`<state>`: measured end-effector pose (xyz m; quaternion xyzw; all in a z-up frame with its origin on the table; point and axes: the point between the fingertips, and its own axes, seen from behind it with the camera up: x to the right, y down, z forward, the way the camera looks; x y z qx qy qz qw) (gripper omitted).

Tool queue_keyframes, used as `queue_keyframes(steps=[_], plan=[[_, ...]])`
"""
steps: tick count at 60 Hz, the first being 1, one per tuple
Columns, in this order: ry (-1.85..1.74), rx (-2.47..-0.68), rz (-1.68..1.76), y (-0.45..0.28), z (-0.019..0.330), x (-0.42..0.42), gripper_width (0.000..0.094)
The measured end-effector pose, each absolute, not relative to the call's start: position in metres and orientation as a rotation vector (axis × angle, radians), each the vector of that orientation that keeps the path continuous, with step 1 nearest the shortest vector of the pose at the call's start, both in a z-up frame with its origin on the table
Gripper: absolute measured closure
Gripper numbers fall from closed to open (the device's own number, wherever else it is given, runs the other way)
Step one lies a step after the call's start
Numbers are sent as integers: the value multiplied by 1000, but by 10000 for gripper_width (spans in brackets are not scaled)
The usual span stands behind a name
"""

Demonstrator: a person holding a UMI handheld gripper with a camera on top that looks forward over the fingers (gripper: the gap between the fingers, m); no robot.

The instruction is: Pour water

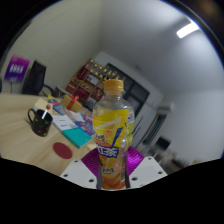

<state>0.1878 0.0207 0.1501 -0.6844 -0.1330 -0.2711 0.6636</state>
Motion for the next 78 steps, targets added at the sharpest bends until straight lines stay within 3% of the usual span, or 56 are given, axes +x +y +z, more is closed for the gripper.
queue_keyframes(steps=[10,23,36,48,55,59,68,78], plan=[[-810,-1310,-1139,84,231,151,621],[-1391,-876,-1676,156,217,74,622],[-1616,-523,-1951,185,215,33,621],[-1662,-472,-1987,187,218,37,617],[-1597,-560,-1880,186,224,39,618],[-1421,-748,-1692,182,232,45,621],[-764,-1279,-881,168,223,67,621],[-226,-1518,9,155,176,54,623]])
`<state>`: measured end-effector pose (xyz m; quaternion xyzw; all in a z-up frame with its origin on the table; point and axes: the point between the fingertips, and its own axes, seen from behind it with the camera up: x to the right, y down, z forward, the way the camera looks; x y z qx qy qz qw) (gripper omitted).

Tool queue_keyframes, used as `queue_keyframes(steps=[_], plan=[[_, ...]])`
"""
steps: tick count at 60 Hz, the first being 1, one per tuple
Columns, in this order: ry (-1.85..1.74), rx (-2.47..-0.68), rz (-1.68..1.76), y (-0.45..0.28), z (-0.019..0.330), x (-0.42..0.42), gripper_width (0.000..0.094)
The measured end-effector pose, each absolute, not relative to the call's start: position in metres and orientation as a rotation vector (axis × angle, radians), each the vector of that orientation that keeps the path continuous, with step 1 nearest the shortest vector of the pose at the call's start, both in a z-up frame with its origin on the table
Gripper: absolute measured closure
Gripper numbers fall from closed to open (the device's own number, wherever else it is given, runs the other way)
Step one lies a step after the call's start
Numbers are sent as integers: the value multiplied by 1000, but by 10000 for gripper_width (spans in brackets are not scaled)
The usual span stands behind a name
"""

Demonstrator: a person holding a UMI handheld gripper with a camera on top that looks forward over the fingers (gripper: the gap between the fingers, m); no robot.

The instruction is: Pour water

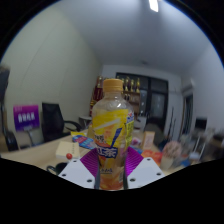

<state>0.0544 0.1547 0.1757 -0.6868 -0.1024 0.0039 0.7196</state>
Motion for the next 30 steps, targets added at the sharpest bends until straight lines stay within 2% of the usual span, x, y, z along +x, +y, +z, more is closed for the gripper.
queue_keyframes(steps=[2,4,8,10,11,14,15,16,17,18,21,23,30], plan=[[-143,-1506,85,133,158,55,621],[-128,-1564,118,163,154,63,622],[-117,-1609,138,170,125,67,621],[-107,-1611,164,156,98,60,622],[-120,-1645,177,172,108,66,623],[-141,-1691,199,185,98,62,623],[-139,-1679,198,173,81,53,623],[-145,-1685,196,177,83,53,622],[-149,-1676,193,166,70,54,621],[-161,-1689,188,177,78,60,622],[-185,-1707,170,181,71,58,624],[-196,-1717,158,172,55,55,622],[-216,-1742,150,178,66,59,622]])
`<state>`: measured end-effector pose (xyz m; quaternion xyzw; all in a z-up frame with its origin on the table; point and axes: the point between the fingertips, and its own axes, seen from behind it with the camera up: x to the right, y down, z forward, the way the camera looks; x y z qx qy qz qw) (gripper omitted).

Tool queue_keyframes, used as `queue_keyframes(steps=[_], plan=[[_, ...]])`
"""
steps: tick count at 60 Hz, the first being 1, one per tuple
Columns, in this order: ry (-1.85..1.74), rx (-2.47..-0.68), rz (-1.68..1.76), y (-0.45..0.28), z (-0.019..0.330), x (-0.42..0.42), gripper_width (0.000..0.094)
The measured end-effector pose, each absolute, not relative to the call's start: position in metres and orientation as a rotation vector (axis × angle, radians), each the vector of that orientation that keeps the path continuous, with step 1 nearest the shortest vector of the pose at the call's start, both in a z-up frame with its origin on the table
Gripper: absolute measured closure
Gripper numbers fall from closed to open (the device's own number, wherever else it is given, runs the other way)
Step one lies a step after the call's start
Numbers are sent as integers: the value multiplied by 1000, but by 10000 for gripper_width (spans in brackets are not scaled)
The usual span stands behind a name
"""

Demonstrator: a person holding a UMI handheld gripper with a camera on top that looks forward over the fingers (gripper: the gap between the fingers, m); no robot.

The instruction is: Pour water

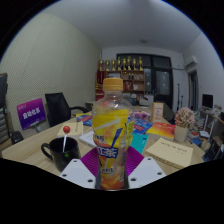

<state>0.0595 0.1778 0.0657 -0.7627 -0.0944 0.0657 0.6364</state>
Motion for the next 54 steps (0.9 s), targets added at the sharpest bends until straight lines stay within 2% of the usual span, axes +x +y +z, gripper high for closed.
queue_keyframes(steps=[9,16,19,23,24,36,44,54], plan=[[-220,-1737,152,180,66,58,596],[-212,-1738,150,179,63,61,436],[-203,-1771,149,172,62,66,336],[-209,-1784,181,162,60,62,97],[-209,-1780,188,154,65,66,80],[-205,-1787,60,86,89,98,97],[-172,-1788,79,2,109,106,97],[-179,-1795,150,-96,115,95,101]])
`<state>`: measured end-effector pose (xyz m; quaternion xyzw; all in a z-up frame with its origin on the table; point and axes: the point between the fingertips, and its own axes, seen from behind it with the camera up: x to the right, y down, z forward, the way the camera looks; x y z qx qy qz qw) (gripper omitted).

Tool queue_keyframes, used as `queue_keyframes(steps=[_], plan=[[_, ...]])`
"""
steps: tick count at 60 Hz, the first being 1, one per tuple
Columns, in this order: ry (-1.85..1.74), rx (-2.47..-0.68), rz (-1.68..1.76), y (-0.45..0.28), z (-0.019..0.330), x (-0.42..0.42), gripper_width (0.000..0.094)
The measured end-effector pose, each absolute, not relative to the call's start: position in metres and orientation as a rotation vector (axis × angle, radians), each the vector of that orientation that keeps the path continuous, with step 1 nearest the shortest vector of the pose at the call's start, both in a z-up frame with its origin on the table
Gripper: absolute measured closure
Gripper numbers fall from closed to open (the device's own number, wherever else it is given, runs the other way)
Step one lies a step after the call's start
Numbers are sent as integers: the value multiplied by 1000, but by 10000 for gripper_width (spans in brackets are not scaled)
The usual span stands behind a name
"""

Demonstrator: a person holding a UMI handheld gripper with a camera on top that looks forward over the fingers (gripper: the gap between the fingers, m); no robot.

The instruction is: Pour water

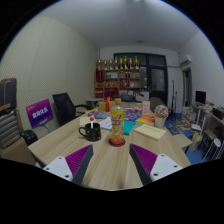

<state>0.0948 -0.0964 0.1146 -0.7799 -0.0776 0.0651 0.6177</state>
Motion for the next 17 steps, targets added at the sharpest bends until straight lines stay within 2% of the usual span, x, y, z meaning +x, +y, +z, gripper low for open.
queue_keyframes(steps=[17], plan=[[-139,-1751,206,-192,123,91,99]])
